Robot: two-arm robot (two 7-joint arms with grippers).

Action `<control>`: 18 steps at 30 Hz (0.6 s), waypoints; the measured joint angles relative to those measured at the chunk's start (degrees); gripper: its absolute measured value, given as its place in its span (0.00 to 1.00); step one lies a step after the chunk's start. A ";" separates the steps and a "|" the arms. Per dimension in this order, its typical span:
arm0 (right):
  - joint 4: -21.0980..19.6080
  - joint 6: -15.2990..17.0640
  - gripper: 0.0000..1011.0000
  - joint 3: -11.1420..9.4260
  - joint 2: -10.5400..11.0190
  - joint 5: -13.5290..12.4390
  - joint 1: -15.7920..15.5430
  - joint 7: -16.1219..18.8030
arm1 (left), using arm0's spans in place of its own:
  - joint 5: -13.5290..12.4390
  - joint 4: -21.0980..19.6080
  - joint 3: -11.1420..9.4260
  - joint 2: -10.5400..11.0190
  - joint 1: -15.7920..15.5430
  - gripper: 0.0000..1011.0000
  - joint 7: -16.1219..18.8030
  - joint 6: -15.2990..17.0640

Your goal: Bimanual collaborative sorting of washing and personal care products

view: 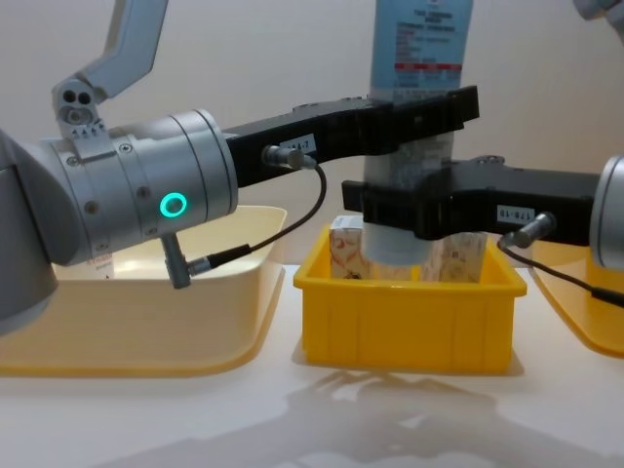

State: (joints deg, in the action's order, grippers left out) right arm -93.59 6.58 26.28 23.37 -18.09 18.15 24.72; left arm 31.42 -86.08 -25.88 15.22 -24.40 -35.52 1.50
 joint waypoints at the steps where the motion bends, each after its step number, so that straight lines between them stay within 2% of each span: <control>1: -0.03 0.04 0.55 -0.07 -0.01 0.08 -0.07 -0.14 | 0.00 0.00 0.00 0.00 0.00 0.99 0.00 0.00; 12: -1.18 0.57 0.55 -1.85 -0.14 1.86 -1.63 -4.31 | 0.00 0.00 0.00 0.00 0.00 0.99 0.00 0.00; 18: -2.25 0.61 0.55 -3.71 -0.18 3.65 -3.02 -8.15 | 0.00 0.00 0.00 0.00 0.00 0.99 0.00 0.00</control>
State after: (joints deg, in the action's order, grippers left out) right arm -95.83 7.18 22.57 23.19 -14.44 15.14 16.56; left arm 31.42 -86.08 -25.88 15.22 -24.40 -35.52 1.50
